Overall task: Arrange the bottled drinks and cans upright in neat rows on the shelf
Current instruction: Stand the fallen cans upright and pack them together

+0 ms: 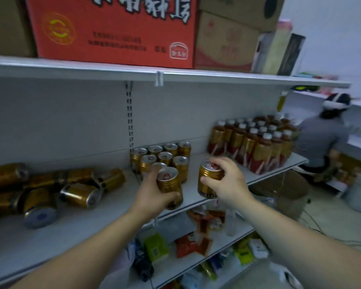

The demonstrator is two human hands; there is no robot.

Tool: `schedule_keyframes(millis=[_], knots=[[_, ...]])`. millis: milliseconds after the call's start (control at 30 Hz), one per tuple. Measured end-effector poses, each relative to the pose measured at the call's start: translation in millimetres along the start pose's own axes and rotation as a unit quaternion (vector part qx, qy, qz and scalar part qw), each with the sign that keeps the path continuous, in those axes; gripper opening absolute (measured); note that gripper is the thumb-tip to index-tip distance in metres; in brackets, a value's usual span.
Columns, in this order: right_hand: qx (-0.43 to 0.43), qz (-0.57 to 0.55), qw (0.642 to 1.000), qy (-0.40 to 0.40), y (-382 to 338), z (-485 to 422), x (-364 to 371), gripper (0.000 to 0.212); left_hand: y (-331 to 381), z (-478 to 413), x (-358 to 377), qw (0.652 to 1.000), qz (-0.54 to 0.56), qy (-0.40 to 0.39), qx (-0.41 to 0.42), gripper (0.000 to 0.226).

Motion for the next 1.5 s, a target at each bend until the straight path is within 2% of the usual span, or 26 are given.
schedule_keyframes(millis=[200, 333, 500, 633, 800, 1067, 1167, 1233, 1300, 1367, 1500], knots=[[0.001, 0.016, 0.998, -0.052, 72.6, -21.2, -54.1, 0.055, 10.0, -19.8, 88.5, 1.000, -0.024, 0.007, -0.016, 0.062], [0.007, 0.019, 0.997, -0.079, 107.2, -40.1, -56.8, 0.057, -2.1, -27.4, 107.9, 0.996, -0.048, 0.038, -0.062, 0.062], [0.050, -0.014, 0.991, -0.126, 126.7, -64.5, -23.9, 0.055, -28.8, -34.5, 95.8, 0.986, -0.116, 0.054, -0.109, 0.074], [0.044, -0.030, 0.989, -0.137, 131.5, -88.1, 10.2, 0.054, -47.5, -48.0, 84.7, 0.981, -0.131, 0.084, -0.115, 0.088], [0.031, -0.039, 0.985, -0.168, 137.2, -117.9, 47.5, 0.046, -51.5, -46.5, 81.5, 0.952, -0.260, 0.123, -0.107, 0.092], [-0.023, -0.074, 0.967, -0.243, 137.5, -167.8, 95.8, 0.056, -53.7, -44.8, 71.9, 0.960, -0.178, 0.146, -0.158, 0.095], [-0.050, -0.074, 0.957, -0.277, 139.2, -178.5, 107.9, 0.052, -41.7, -46.6, 69.3, 0.952, -0.231, 0.118, -0.164, 0.106], [-0.073, -0.078, 0.950, -0.294, 138.3, -181.4, 112.1, 0.051, -36.0, -54.0, 64.2, 0.928, -0.330, 0.066, -0.158, 0.115], [-0.097, -0.086, 0.941, -0.314, 134.1, -179.3, 113.4, 0.053, -32.7, -61.6, 59.4, 0.899, -0.408, 0.009, -0.156, 0.115], [-0.109, -0.096, 0.931, -0.334, 130.4, -173.5, 113.6, 0.055, -32.0, -65.0, 57.5, 0.884, -0.436, -0.011, -0.167, 0.112], [-0.130, -0.074, 0.930, -0.337, 124.3, -165.5, 117.2, 0.058, -26.8, -59.2, 58.1, 0.874, -0.444, -0.001, -0.198, 0.111]])
Point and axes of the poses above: each hand's wrist, its own z-axis away from the middle knuckle, its own x-axis out of the palm, y = z × x, the point moved 2 cm from there along -z, towards the middle knuckle, and after that the axes turned 1 degree about x, right-handed, at the moved point
